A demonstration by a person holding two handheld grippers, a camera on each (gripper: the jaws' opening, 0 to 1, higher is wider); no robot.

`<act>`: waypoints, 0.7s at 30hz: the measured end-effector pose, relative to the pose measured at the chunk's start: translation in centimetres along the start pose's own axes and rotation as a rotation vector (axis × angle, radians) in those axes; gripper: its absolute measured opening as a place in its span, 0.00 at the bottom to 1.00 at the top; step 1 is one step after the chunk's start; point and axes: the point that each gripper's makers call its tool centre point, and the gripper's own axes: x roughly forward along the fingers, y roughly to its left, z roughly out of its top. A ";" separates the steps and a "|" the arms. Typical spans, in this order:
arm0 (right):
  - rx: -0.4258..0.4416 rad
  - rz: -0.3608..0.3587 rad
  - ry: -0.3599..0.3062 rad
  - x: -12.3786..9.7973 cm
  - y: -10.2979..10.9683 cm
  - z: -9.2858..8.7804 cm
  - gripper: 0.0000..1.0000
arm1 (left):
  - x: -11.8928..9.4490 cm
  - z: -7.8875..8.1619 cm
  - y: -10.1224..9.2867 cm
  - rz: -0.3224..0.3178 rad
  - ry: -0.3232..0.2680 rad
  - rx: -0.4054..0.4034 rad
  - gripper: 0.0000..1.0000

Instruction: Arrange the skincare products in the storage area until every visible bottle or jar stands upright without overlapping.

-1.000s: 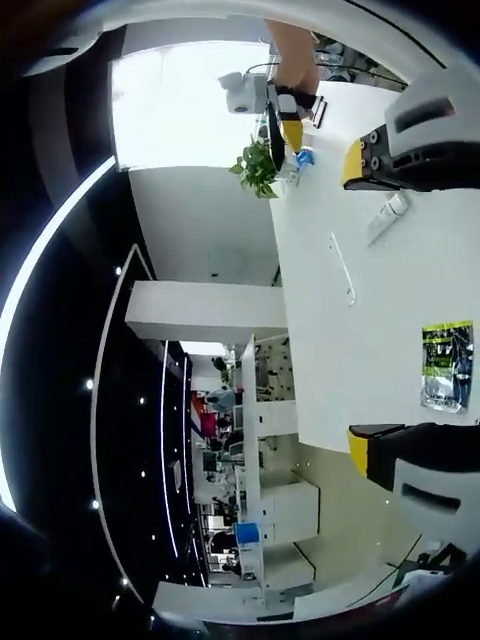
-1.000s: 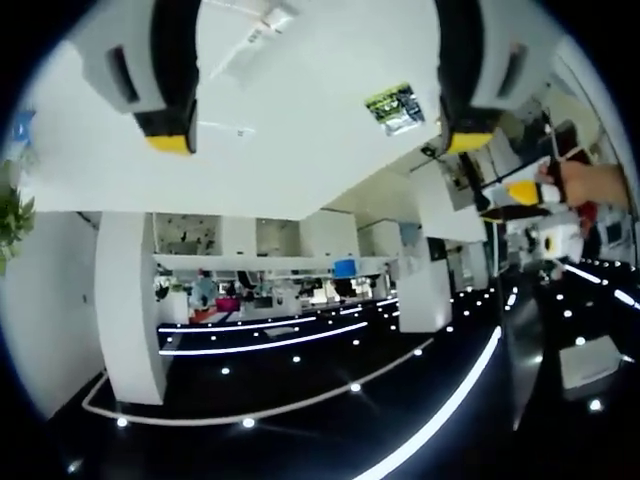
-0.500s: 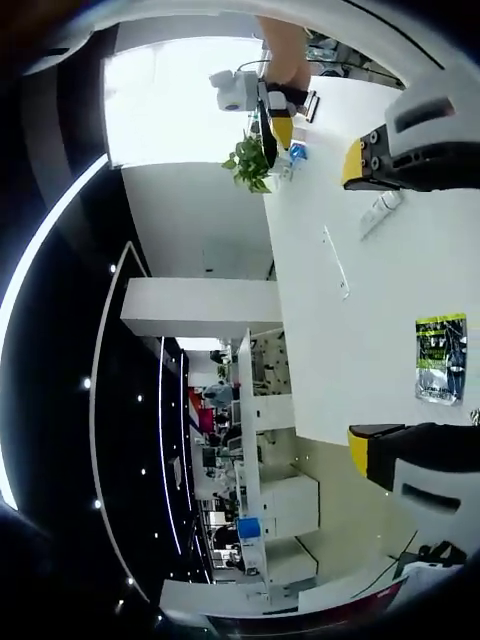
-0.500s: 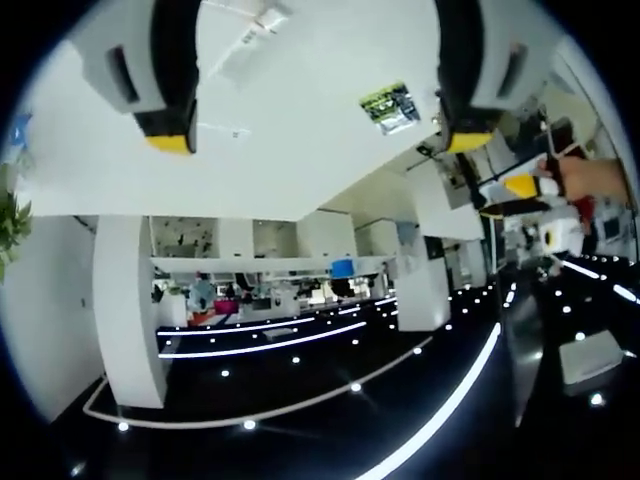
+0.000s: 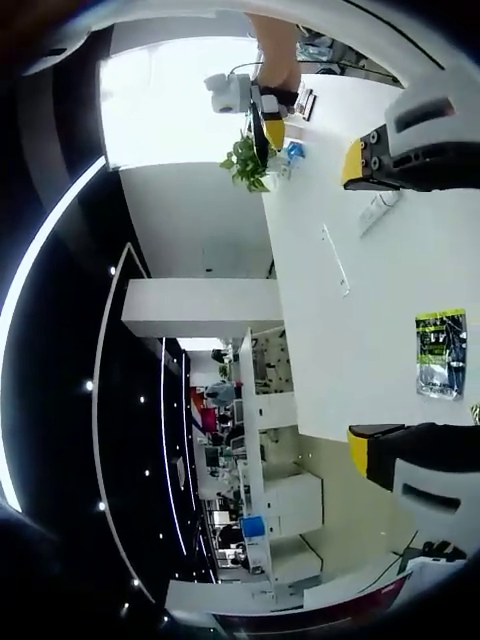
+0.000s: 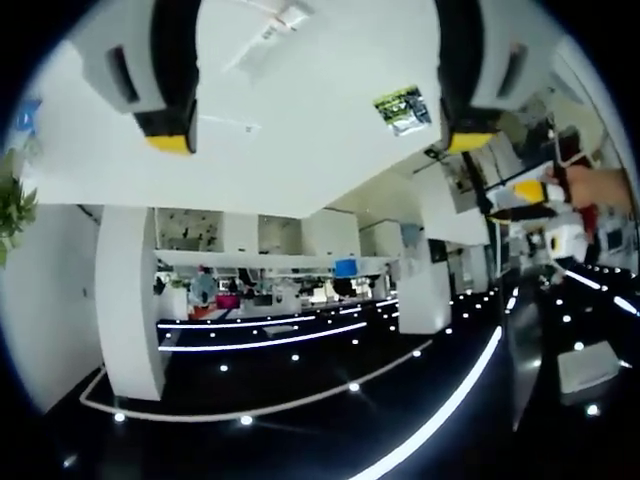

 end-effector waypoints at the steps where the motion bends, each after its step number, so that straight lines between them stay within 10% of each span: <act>1: -0.001 0.002 0.005 0.1 0.0 -0.1 0.99 | 0.0 0.0 0.0 0.001 -0.001 -0.002 1.00; 21: -0.043 -0.016 0.104 1.4 -3.2 -1.9 0.99 | -0.2 -0.5 -0.5 0.007 -0.001 -0.017 1.00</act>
